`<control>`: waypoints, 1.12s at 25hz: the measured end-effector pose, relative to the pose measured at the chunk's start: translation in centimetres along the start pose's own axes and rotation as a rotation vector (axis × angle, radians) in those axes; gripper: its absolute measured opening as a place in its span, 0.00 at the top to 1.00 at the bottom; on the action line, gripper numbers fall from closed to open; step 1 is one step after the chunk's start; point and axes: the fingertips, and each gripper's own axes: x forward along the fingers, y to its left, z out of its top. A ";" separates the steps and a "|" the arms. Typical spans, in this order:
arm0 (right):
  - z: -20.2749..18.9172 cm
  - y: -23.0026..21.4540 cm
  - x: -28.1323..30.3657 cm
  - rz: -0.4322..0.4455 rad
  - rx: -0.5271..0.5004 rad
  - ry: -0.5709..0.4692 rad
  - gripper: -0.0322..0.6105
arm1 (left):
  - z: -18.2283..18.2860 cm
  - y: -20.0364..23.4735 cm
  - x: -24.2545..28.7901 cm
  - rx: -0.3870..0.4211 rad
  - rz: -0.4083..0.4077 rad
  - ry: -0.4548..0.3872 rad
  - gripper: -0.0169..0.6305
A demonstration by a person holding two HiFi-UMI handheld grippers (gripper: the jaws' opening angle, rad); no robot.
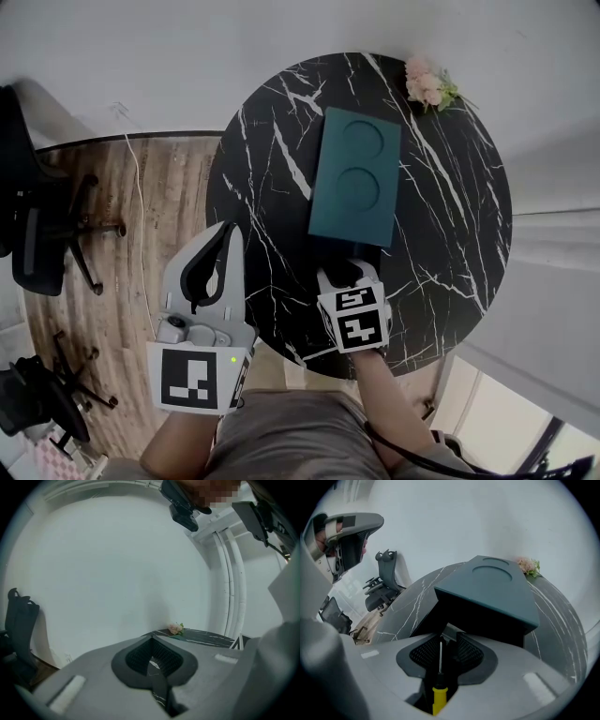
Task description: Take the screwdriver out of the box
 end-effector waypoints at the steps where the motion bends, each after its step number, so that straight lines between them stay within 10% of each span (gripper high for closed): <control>1: 0.0 0.0 0.0 0.001 -0.001 -0.001 0.74 | 0.0 0.0 -0.1 0.000 0.000 0.000 0.97; 28: -1.2 0.7 -0.6 0.010 -0.025 -0.037 0.89 | 0.2 -1.1 -0.7 0.020 -0.011 -0.004 0.97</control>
